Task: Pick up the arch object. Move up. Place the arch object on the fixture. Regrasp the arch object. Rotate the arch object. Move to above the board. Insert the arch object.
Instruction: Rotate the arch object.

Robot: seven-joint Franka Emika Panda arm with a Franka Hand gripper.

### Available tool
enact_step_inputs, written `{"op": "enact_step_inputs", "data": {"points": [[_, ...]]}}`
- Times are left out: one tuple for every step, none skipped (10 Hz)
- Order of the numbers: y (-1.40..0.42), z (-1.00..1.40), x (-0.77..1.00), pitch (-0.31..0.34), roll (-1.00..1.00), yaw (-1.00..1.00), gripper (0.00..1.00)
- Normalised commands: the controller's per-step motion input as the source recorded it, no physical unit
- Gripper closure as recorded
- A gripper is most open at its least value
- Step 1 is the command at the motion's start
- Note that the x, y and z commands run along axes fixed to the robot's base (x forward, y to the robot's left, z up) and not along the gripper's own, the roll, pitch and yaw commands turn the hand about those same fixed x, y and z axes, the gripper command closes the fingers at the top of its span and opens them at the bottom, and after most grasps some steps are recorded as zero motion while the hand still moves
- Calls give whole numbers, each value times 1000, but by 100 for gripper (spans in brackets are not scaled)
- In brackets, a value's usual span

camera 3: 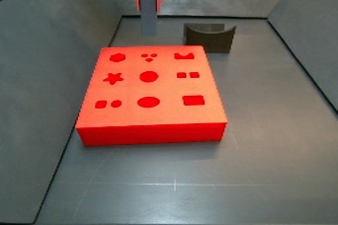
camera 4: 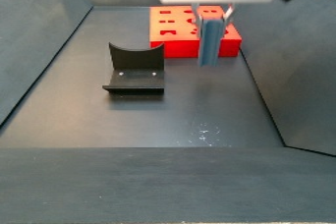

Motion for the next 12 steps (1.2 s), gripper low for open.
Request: {"op": "enact_step_inputs", "data": {"points": [[33,-831,16,-53,-90,-42,100],[32,-622,18,-52,-87,-41,100],[30,-416,19,-47,-84,-42,100],[27,-263,23,-41,-81,-42,100],[26,-219,19,-33,-81,-43,100],[26,-219,19,-33,-81,-43,100],[22,-221,-2,-19,-82,-44,100],[22,-219,1,-20,-82,-44,100],[0,0,0,-20,-82,-44,0],[0,1000,0,-23,-81,-39,0],[0,1000,-14,-12,-82,-39,0],[0,992,-37,15,-85,-39,0]]}}
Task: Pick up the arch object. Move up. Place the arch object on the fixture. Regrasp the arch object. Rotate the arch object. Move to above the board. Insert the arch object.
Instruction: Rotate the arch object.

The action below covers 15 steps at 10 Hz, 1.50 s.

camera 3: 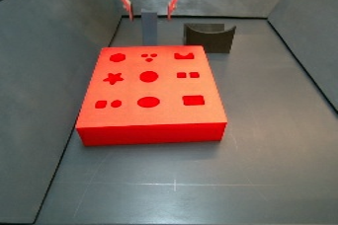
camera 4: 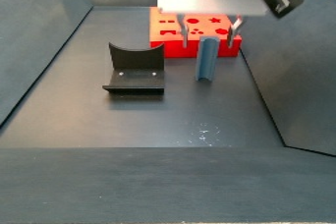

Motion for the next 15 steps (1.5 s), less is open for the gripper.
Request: {"op": "enact_step_inputs", "data": {"points": [[4,802,-28,42,-88,-38,0],[6,638,-21,54,-92,-39,0],[6,406,-14,56,-96,-40,0],[6,287,-12,58,-98,-40,0],[0,0,0,5,-8,1000,0],[0,-68,14,5,-8,1000,0],[-7,-37,26,4,-7,1000,0],[-5,-29,28,3,-7,1000,0],[-5,-25,29,3,-8,1000,0],[-5,-24,30,3,-8,1000,0],[-4,-21,31,3,-8,1000,0],[-4,-21,31,3,-8,1000,0],[-4,-20,31,3,-8,1000,0],[-4,-19,31,4,-9,1000,0],[-4,-19,31,4,-9,1000,0]]}}
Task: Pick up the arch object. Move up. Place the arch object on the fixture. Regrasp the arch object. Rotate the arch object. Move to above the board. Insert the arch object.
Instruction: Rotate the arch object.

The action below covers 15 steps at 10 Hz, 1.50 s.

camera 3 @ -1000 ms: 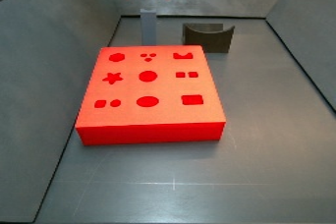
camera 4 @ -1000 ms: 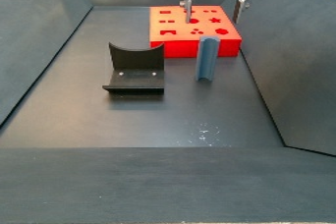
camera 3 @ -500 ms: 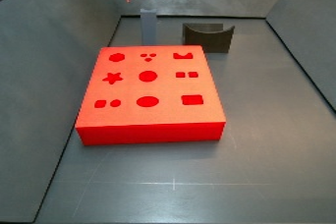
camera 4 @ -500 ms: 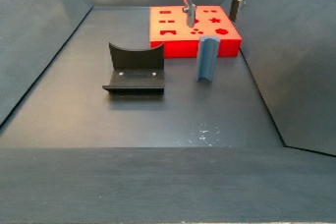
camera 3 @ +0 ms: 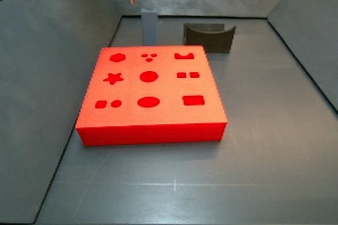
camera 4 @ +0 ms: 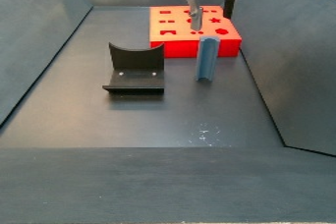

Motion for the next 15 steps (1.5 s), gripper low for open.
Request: {"op": "enact_step_inputs", "data": {"points": [[-4,-19,31,4,-9,1000,0],[-4,-18,31,4,-9,1000,0],[-4,-18,31,4,-10,1000,0],[-4,-18,31,4,-10,1000,0],[-4,-18,31,4,-10,1000,0],[-4,-18,31,4,-11,1000,0],[-4,-18,31,4,-11,1000,0],[-4,-18,31,5,-11,1000,0],[-4,-18,31,5,-12,1000,0],[-4,-18,31,5,-12,1000,0],[-4,-18,31,5,-12,1000,0],[-4,-18,31,5,-13,1000,0],[-4,-17,31,6,-14,1000,0],[-4,-17,31,6,-14,1000,0],[-4,-17,31,6,-15,1000,0]]}}
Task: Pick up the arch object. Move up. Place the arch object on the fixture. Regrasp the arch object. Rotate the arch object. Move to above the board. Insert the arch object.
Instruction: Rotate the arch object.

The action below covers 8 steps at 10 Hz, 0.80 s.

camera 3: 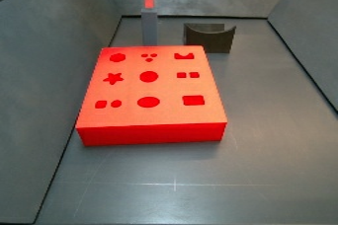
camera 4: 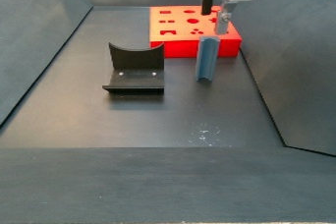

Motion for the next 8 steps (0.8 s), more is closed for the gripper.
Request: {"op": "enact_step_inputs", "data": {"points": [[-4,-17,31,6,-16,1000,0],[-4,-17,31,7,-16,1000,0],[-4,-17,31,7,-17,1000,0],[-4,-17,31,7,-18,1000,0],[-4,-17,31,8,-20,1000,0],[-4,-16,31,8,-20,1000,0],[-4,-16,31,9,-22,1000,0],[-4,-16,31,9,-23,1000,0]]}}
